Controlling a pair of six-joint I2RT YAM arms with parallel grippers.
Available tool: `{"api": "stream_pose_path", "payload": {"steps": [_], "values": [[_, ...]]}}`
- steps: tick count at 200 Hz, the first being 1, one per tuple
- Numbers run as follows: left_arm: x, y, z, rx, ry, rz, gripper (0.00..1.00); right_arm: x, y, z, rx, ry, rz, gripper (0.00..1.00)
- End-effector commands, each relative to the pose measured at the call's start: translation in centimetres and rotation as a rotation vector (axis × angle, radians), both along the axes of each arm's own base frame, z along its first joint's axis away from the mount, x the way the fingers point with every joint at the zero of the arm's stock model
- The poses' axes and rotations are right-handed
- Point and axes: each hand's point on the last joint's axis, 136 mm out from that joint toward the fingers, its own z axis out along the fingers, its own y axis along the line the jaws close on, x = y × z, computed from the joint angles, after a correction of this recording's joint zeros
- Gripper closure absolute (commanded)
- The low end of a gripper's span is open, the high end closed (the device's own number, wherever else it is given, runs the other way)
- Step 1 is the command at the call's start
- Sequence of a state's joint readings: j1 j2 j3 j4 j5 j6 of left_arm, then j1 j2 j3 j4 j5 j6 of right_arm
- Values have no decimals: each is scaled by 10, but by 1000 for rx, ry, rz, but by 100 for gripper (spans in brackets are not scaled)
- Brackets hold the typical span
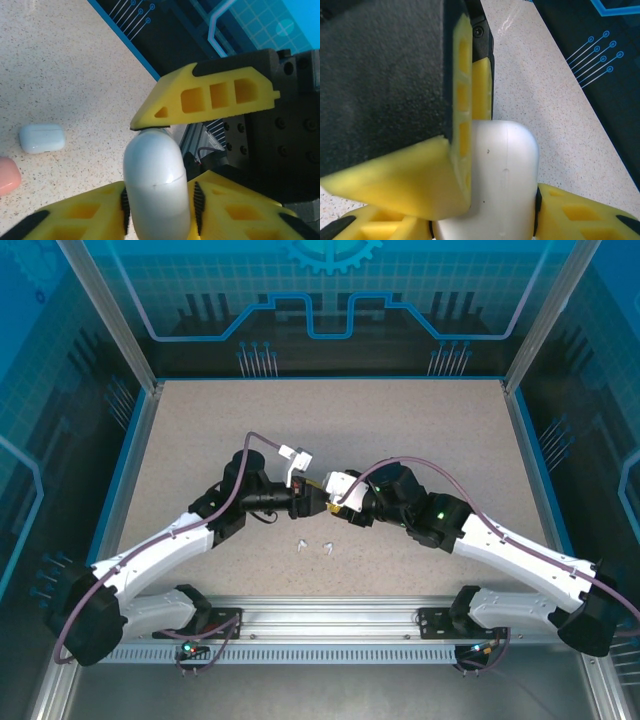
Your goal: Insert the wireless bluetooth earbuds into the charging case
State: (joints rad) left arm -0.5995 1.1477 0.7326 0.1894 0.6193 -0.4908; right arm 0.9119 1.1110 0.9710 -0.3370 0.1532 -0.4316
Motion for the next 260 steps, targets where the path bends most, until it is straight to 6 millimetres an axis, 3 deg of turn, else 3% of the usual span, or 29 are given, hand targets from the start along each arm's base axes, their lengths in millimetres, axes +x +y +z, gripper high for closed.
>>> {"api": "stream_pose_path", "payload": {"steps": [1,45,92,133,170,207,260], "values": [[-2,-6,15,-22,-41,-33,68,1,6,16,24,-31,8,51],[-4,-4,19,-27,-66,-30,77,3,-1,15,26,6,-26,44],[-2,8,33,-39,-212,33,84,-5,-25,34,142,87,-61,0],[-6,16,57,-85,-491,62,100,-27,-44,77,386,176,6,0],[-26,17,73,-98,-851,73,100,-40,-36,108,514,264,79,0],[-35,15,80,-119,-957,52,100,-36,-23,118,527,275,119,0],[-35,15,80,-121,-957,54,100,-25,-8,114,499,283,122,7]]}}
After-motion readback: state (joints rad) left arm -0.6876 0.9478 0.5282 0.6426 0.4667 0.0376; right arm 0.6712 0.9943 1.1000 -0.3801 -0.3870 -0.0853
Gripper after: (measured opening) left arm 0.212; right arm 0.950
